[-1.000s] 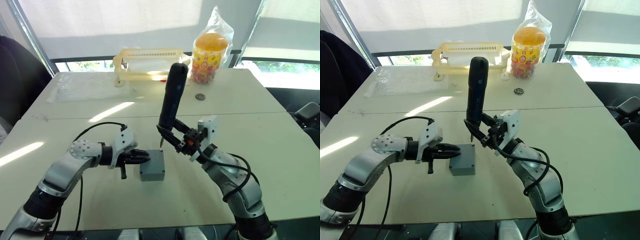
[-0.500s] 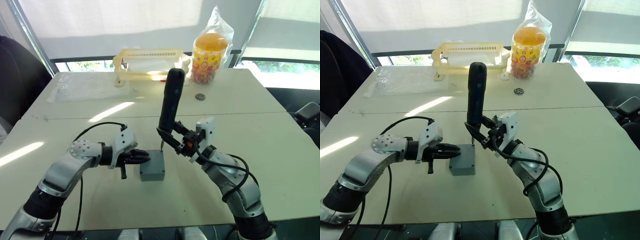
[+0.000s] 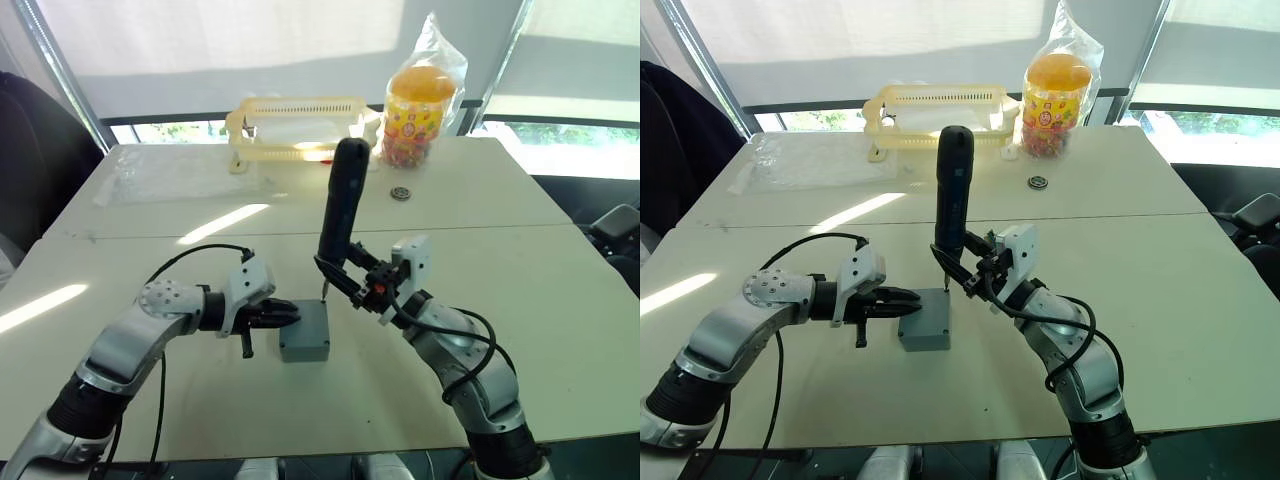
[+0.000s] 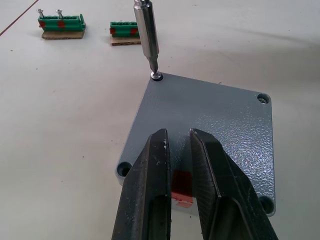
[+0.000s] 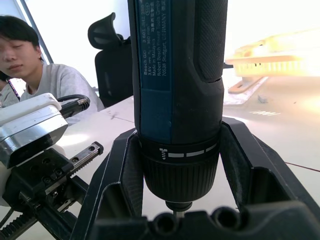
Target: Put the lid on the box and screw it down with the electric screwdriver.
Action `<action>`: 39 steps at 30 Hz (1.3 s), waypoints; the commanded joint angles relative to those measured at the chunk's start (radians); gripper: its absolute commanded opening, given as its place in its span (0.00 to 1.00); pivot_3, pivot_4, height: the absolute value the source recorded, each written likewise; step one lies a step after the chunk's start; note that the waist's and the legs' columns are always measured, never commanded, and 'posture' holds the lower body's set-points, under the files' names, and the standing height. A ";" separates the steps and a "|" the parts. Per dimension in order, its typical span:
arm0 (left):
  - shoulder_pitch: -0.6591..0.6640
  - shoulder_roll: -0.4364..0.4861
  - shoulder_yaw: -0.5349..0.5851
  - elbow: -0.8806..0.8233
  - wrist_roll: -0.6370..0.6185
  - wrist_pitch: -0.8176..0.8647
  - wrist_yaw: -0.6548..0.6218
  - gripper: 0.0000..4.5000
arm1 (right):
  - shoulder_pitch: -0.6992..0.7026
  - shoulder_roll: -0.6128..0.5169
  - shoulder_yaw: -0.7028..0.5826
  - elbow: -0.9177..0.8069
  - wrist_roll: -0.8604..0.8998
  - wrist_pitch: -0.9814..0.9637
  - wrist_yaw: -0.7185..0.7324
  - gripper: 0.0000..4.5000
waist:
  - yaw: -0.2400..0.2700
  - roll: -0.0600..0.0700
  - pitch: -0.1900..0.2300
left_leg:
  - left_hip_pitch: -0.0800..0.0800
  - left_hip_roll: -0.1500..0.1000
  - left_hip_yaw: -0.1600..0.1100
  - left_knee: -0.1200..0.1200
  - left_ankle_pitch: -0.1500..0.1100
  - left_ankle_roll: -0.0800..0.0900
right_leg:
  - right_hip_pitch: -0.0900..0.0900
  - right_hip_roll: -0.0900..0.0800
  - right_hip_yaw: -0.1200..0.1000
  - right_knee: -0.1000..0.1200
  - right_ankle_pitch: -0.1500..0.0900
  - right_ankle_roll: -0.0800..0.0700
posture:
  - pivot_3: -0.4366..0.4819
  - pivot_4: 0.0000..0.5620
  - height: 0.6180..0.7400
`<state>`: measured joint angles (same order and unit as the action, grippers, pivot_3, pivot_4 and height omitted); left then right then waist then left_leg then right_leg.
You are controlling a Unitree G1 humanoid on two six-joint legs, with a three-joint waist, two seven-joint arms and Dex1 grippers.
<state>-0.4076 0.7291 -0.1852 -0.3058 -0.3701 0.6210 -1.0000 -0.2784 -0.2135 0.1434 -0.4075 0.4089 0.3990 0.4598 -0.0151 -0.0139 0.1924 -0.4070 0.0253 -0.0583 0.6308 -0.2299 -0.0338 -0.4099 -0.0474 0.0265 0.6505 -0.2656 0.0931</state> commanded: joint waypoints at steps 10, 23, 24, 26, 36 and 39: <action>0.013 0.008 -0.013 0.011 0.018 0.019 0.009 0.15 | 0.008 -0.043 0.043 -0.017 -0.035 -0.029 0.065 0.40 | 0.000 0.000 -0.001 | 0.001 0.000 0.000 0.000 0.000 0.000 | 0.001 0.000 0.000 0.000 0.000 0.000 | 0.48 0.27 1.00; 0.015 0.004 -0.021 0.006 0.021 0.019 0.011 0.15 | 0.015 -0.070 0.070 0.070 -0.116 -0.101 0.095 0.40 | 0.000 0.000 -0.003 | 0.002 0.000 0.000 0.000 0.000 0.000 | 0.002 0.000 0.000 0.000 0.000 0.000 | 0.48 0.27 1.00; 0.015 0.003 -0.022 0.006 0.022 0.018 0.011 0.15 | 0.015 -0.069 0.071 0.079 -0.121 -0.110 0.097 0.40 | 0.000 0.000 -0.003 | 0.003 0.000 0.000 0.000 0.000 0.000 | 0.003 0.000 0.000 0.000 0.000 0.000 | 0.48 0.27 1.00; 0.015 0.003 -0.023 0.006 0.023 0.018 0.011 0.15 | 0.017 -0.067 0.073 0.093 -0.128 -0.123 0.098 0.40 | 0.001 0.000 -0.005 | 0.003 0.000 0.000 0.000 0.000 0.000 | 0.003 0.000 0.000 0.000 0.000 0.000 | 0.48 0.27 1.00; 0.022 0.003 -0.023 0.004 0.026 0.015 0.010 0.15 | 0.028 -0.060 0.059 0.098 -0.117 -0.116 0.095 0.40 | 0.001 0.001 -0.007 | 0.007 0.000 0.000 -0.001 0.000 0.000 | 0.007 0.000 0.000 -0.001 -0.001 -0.001 | 0.48 0.27 1.00; 0.023 0.002 -0.027 0.007 0.027 0.010 0.008 0.15 | 0.029 -0.058 0.051 0.092 -0.106 -0.111 0.096 0.40 | 0.001 0.001 -0.007 | 0.008 0.000 0.000 -0.001 0.000 0.000 | 0.008 0.000 0.000 -0.001 -0.002 -0.004 | 0.48 0.27 1.00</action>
<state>-0.3991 0.7278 -0.1911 -0.3054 -0.3593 0.6222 -0.9910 -0.2745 -0.2658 0.1987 -0.3381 0.3019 0.2581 0.5556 -0.0144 -0.0133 0.1858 -0.3989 0.0253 -0.0581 0.6294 -0.2300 -0.0338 -0.4021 -0.0474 0.0265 0.6500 -0.2679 0.0891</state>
